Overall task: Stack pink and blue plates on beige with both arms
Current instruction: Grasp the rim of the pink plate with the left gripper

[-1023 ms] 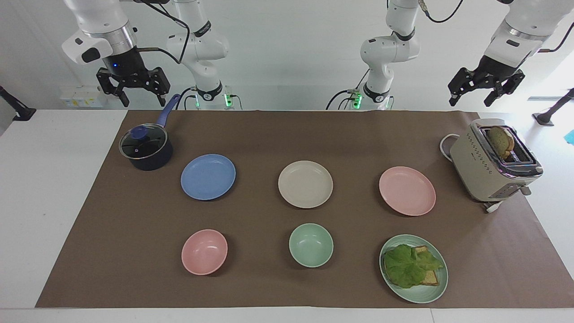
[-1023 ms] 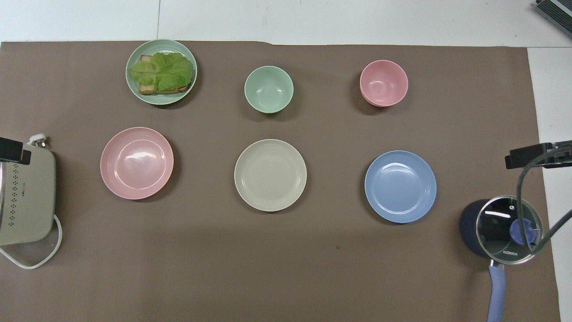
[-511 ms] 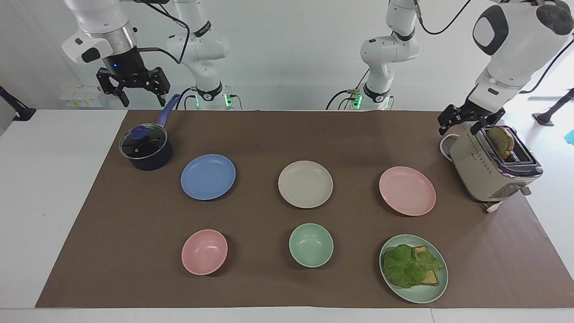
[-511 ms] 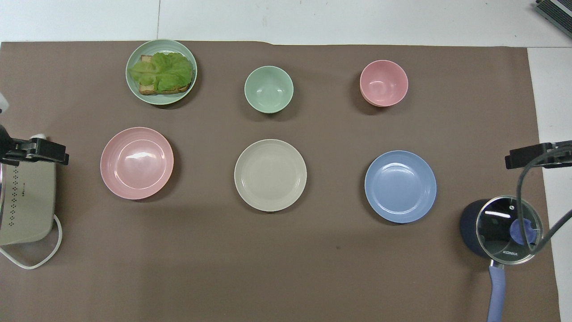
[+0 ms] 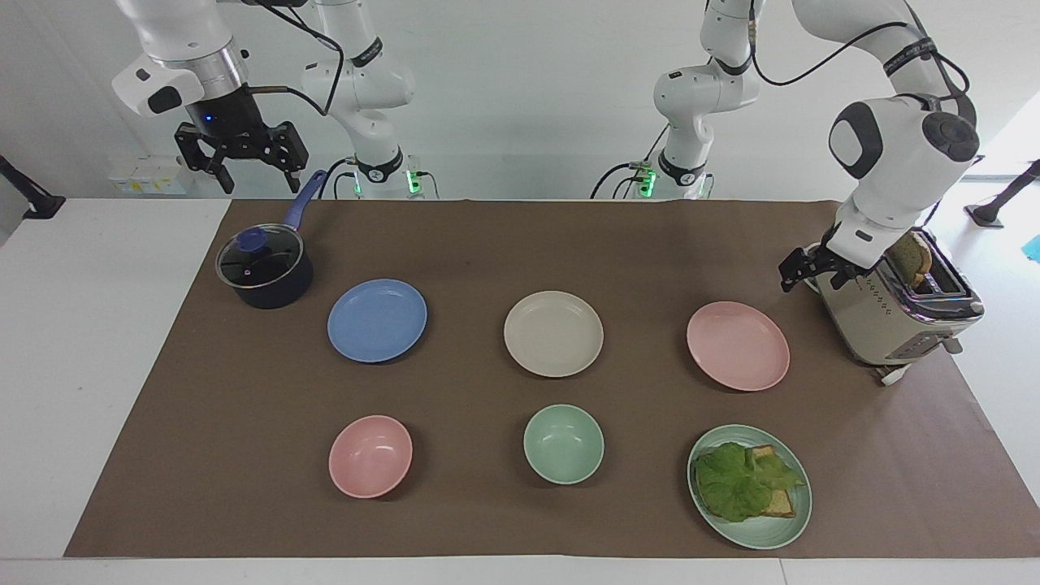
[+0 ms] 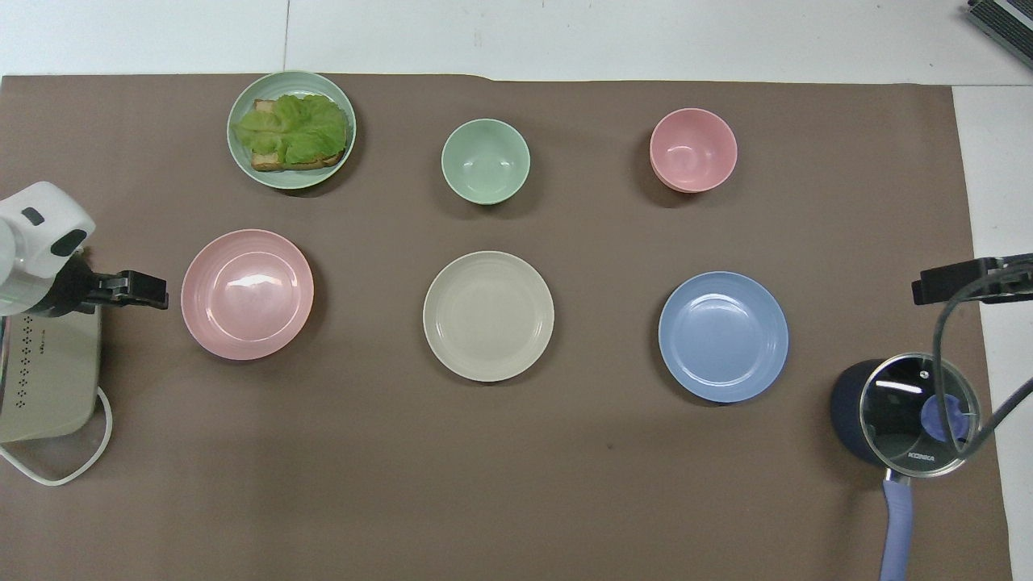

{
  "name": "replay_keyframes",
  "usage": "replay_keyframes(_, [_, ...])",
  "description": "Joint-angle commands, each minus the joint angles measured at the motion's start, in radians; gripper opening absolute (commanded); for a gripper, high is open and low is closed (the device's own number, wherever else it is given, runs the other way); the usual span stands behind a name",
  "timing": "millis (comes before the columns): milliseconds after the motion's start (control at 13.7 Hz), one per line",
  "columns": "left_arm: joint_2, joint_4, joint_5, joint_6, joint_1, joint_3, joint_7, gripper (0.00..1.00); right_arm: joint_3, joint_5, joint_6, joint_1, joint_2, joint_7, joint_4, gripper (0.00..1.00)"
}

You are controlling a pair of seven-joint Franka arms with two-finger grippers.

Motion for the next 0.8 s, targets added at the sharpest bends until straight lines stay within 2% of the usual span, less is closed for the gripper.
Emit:
replay_keyframes(0, [0.066, -0.052, 0.005, 0.100, 0.008, -0.006, 0.010, 1.00, 0.005, 0.005, -0.014, -0.009, 0.003, 0.005, 0.010, 1.00])
replay_keyframes(365, [0.117, -0.132, 0.005, 0.241, 0.009, -0.006, 0.001, 1.00, 0.005, 0.005, -0.014, -0.009, 0.003, 0.005, 0.010, 1.00])
replay_keyframes(731, [0.112, -0.165, 0.005, 0.244, 0.020, -0.006, -0.103, 1.00, 0.005, 0.005, -0.014, -0.009, 0.003, 0.005, 0.010, 1.00])
